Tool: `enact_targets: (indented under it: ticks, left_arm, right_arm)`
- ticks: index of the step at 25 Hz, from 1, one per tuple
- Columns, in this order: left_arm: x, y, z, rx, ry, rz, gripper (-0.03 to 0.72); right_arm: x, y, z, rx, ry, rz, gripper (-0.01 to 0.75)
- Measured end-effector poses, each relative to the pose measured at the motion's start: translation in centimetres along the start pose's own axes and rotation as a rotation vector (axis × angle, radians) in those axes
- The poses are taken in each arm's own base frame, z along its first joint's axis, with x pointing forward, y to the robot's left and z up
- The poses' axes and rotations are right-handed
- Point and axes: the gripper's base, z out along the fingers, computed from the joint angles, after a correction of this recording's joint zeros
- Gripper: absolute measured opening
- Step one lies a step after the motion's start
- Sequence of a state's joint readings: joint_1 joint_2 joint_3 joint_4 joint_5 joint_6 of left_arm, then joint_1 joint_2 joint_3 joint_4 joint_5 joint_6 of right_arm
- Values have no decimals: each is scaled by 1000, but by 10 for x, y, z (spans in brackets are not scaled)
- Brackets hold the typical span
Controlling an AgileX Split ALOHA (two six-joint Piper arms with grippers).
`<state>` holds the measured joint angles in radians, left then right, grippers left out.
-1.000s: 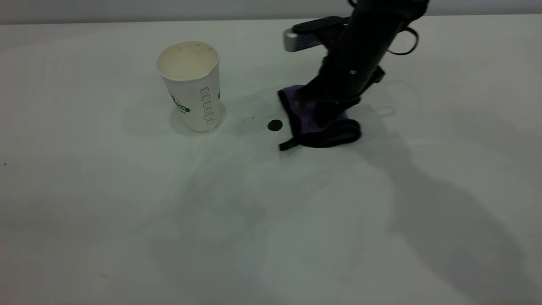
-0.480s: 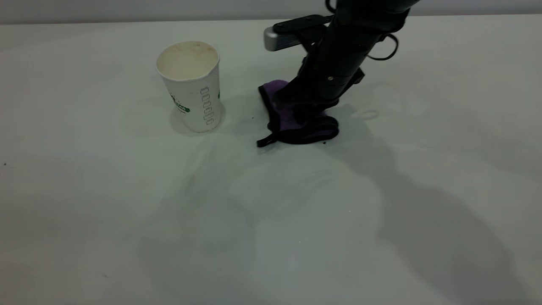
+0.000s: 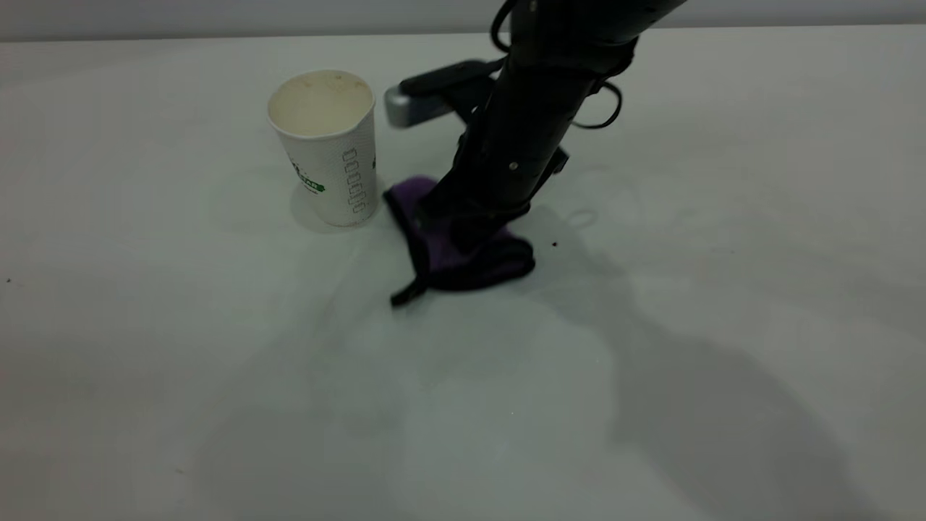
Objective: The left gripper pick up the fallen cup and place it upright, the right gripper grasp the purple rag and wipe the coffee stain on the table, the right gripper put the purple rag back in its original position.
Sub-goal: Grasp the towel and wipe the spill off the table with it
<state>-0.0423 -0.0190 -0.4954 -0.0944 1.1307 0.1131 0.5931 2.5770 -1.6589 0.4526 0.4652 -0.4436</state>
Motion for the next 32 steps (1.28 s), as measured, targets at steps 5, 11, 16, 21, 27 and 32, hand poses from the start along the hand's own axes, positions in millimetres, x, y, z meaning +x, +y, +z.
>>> enact_targets:
  ticks: [5,11,16,21,27,32]
  left_arm:
    - [0,0,0,0,0,0,470]
    - [0,0,0,0,0,0,470]
    - [0,0,0,0,0,0,470]
    - [0,0,0,0,0,0,470]
    - [0,0,0,0,0,0,470]
    - [0,0,0,0,0,0,470]
  right_arm:
    - [8,13,0,-53,91,-78,48]
    - [1,5,0,-14,12,-19,49]
    - [-10,-37,-6,84,-145,80,50]
    - [-4,-93,-19,140,-180,188,53]
    - [18,-143,-34,117,-92,309,59]
    - [42,-174,-49,71,31,377,63]
